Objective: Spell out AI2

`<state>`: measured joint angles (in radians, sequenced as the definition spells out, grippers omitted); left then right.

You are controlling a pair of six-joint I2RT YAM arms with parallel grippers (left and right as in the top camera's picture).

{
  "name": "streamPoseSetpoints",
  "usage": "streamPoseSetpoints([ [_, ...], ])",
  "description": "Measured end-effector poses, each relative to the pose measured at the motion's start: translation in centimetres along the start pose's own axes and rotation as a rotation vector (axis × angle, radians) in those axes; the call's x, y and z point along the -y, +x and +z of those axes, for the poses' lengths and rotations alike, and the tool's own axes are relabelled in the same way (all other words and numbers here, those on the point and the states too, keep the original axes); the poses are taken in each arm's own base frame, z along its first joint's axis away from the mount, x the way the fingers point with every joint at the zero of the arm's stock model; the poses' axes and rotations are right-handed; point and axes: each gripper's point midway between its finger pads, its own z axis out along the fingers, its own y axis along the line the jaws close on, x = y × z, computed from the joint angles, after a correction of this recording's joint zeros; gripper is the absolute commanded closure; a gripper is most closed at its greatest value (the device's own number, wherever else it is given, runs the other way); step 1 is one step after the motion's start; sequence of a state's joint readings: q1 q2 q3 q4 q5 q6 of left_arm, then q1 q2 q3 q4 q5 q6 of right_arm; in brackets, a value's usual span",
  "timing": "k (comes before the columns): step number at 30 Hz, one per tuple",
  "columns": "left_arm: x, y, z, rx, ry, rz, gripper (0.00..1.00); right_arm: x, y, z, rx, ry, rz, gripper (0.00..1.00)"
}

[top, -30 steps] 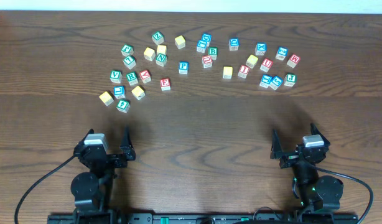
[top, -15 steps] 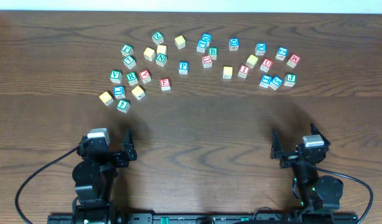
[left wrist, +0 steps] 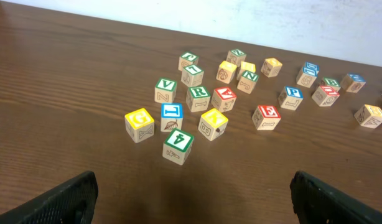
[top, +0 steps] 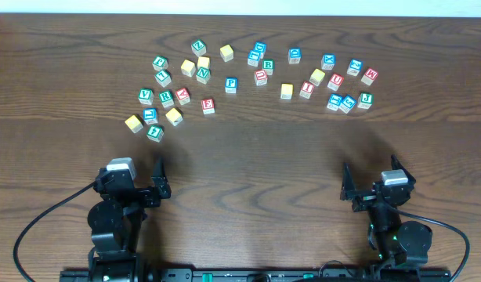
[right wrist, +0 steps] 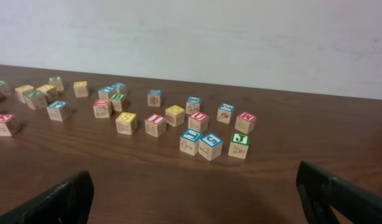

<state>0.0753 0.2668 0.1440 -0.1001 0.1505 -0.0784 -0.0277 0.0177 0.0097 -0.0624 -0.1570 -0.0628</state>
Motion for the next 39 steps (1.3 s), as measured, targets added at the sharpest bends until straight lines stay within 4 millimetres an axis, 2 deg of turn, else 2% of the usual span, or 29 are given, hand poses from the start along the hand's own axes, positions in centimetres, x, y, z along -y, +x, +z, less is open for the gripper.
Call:
streamPoseSetpoints([
  [24, 0.2, -1.0, -0.1, 0.034, 0.005, 0.003, 0.02, 0.0, 0.0, 0.0, 0.0, 0.0, 0.0, 0.01],
  [33, 0.8, -4.8, -1.1, 0.093, 0.014, 0.009, 0.02, 0.0, 0.0, 0.0, 0.0, 0.0, 0.0, 0.01],
  [39, 1.1, -7.0, -1.0, 0.038, 0.006, 0.003, 0.02, 0.0, 0.0, 0.0, 0.0, 0.0, 0.0, 0.01],
])
